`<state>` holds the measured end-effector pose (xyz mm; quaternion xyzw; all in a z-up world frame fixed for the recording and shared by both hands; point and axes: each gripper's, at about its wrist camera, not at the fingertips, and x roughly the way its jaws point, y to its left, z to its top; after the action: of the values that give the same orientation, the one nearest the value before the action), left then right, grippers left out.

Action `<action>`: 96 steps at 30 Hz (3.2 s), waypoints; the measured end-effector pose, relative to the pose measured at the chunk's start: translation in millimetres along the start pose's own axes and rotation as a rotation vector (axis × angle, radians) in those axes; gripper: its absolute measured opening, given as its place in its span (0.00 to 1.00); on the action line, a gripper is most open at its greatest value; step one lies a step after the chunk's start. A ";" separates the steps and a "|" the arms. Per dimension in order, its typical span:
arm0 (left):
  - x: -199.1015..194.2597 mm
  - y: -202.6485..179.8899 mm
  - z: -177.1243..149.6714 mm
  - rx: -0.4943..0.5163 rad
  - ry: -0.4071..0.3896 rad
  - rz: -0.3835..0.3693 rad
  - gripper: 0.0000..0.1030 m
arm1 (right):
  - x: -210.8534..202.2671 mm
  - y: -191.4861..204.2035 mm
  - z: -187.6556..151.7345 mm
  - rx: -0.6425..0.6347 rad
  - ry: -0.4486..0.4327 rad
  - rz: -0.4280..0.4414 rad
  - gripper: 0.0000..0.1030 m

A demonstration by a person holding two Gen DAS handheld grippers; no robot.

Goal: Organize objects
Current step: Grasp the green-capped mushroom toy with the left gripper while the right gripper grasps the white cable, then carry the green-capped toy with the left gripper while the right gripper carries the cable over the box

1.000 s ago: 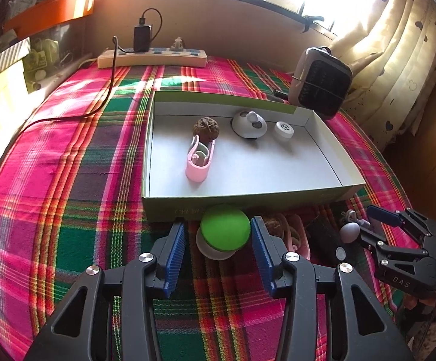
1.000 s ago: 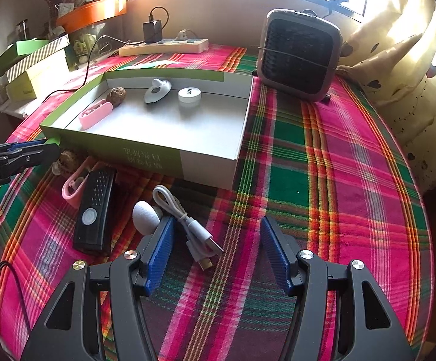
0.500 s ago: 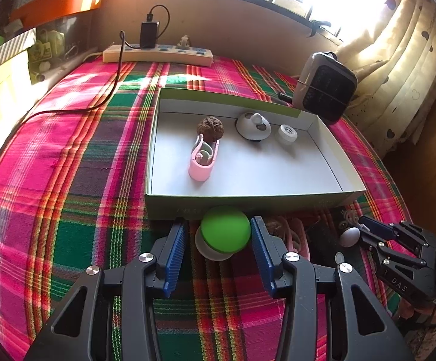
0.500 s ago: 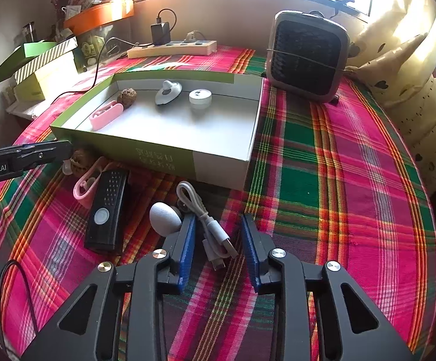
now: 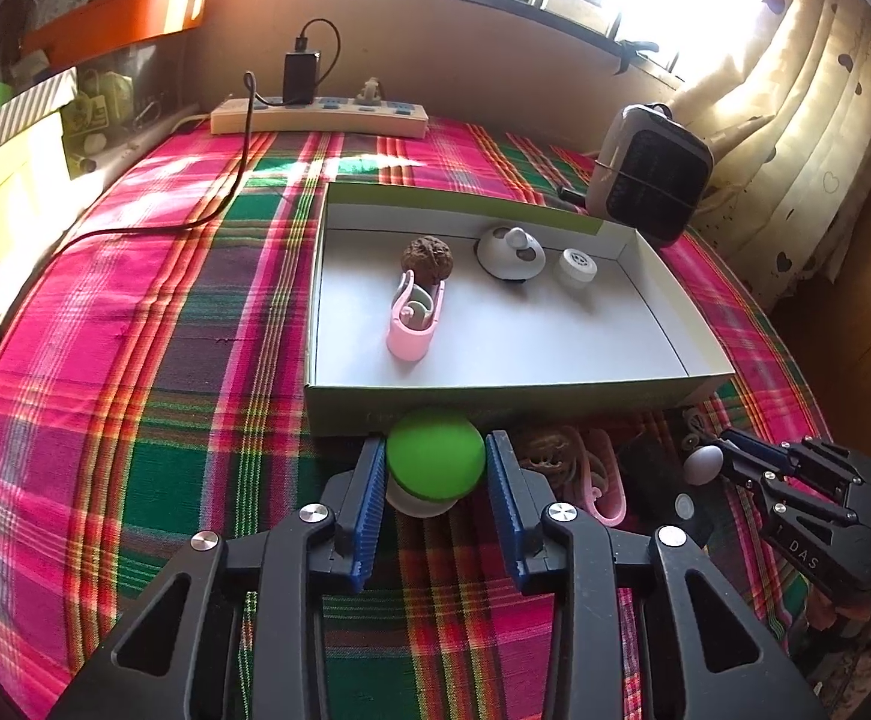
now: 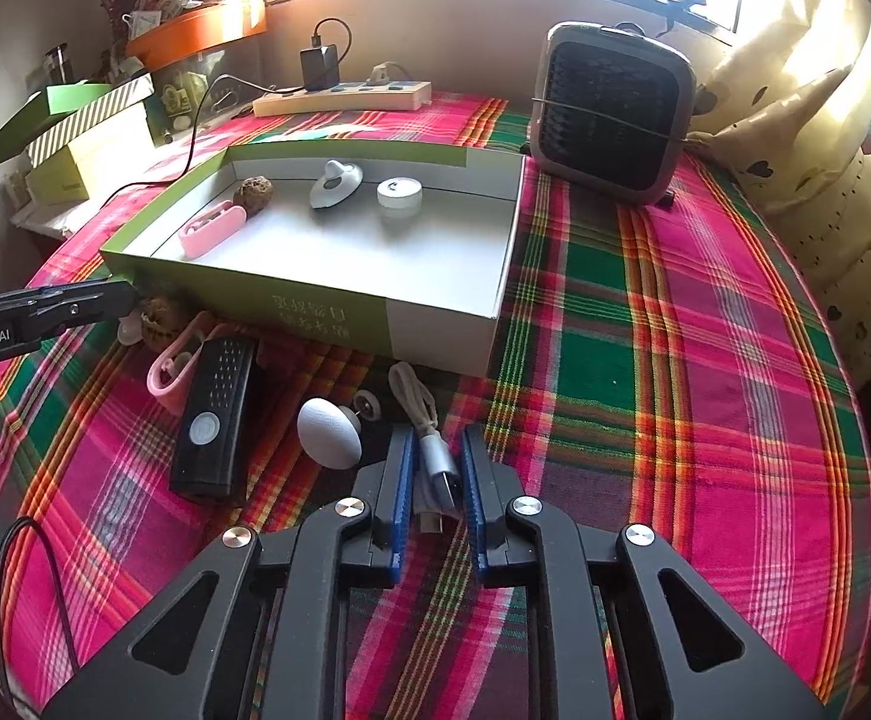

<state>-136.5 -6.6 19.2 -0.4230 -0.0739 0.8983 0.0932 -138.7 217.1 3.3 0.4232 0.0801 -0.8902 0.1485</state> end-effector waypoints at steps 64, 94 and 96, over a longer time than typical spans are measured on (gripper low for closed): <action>-27.7 -22.1 26.5 0.073 -0.074 -0.063 0.30 | -36.1 -10.6 26.3 0.080 -0.104 -0.003 0.12; 42.2 -30.1 68.6 0.095 -0.004 -0.093 0.30 | 36.6 -8.8 112.0 0.102 -0.039 -0.031 0.12; 46.4 -30.2 69.9 0.093 0.001 -0.095 0.30 | 42.4 -9.4 114.6 0.106 -0.030 -0.033 0.12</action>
<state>-216.4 29.7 35.1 -0.4145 -0.0519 0.8952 0.1554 -250.8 186.9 42.6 0.4154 0.0376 -0.9019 0.1125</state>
